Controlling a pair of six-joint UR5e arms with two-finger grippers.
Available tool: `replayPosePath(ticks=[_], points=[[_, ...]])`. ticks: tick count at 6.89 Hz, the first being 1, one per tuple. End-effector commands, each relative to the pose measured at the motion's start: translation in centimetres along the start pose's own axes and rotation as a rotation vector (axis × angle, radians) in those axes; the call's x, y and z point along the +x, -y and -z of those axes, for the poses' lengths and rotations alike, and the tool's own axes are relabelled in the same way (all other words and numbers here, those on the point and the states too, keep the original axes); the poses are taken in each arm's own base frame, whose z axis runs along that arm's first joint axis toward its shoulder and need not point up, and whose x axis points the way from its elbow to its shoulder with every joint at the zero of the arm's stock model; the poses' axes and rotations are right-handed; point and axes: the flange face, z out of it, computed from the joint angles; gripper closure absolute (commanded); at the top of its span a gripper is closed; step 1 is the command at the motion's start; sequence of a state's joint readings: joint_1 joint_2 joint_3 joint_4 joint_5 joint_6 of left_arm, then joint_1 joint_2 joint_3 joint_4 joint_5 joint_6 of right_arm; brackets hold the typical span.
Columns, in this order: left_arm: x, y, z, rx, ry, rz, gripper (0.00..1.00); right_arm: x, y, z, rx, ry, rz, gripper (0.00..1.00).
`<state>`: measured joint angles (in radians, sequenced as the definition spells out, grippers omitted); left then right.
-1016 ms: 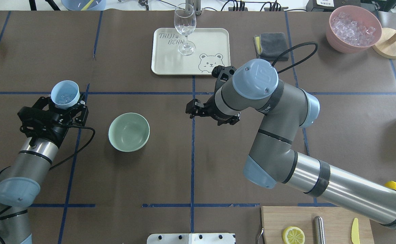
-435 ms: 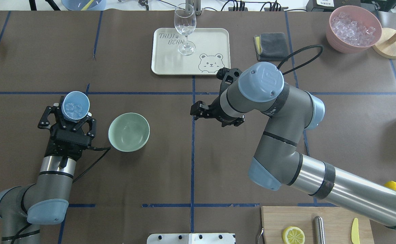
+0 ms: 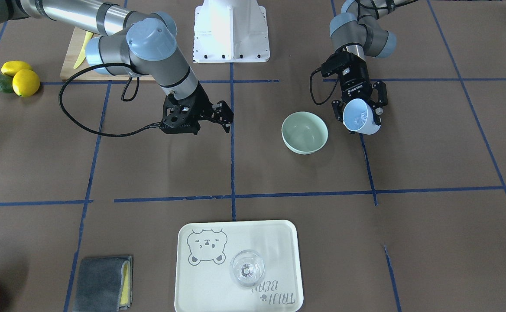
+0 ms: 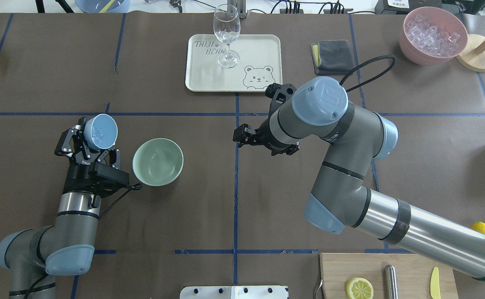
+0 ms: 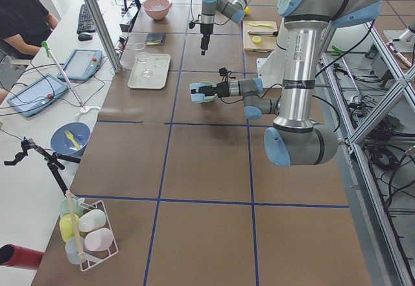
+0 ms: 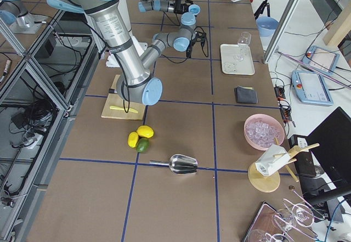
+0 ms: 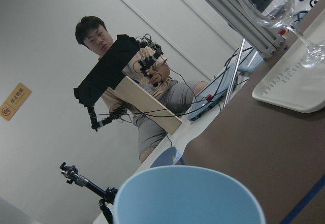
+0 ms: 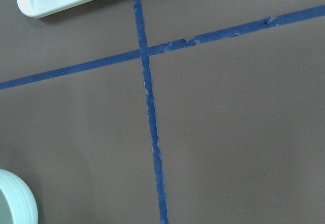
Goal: Pour ice into bowl
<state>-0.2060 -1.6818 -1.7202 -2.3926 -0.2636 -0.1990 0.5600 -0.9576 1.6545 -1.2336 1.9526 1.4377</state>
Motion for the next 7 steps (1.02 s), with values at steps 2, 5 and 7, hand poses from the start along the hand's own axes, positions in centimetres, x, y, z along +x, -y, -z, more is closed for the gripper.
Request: replayPosePath(ticks=[2,5,7], points=[[0.4,1.4,1.1,0.016,0.017,-0.332,1.0,0.0,0.0,0.0,0.0,0.001,-0.004,0.0],[0.6,2.9,1.9,0.02,0.076,-0.579,1.0,-0.2,-0.1,0.2,0.002,0.005,-0.011,0.0],[0.5,3.0,1.9,0.011,0.092,-0.731,1.0,-0.4,-0.2,0.4,0.001,0.011,-0.011,0.0]])
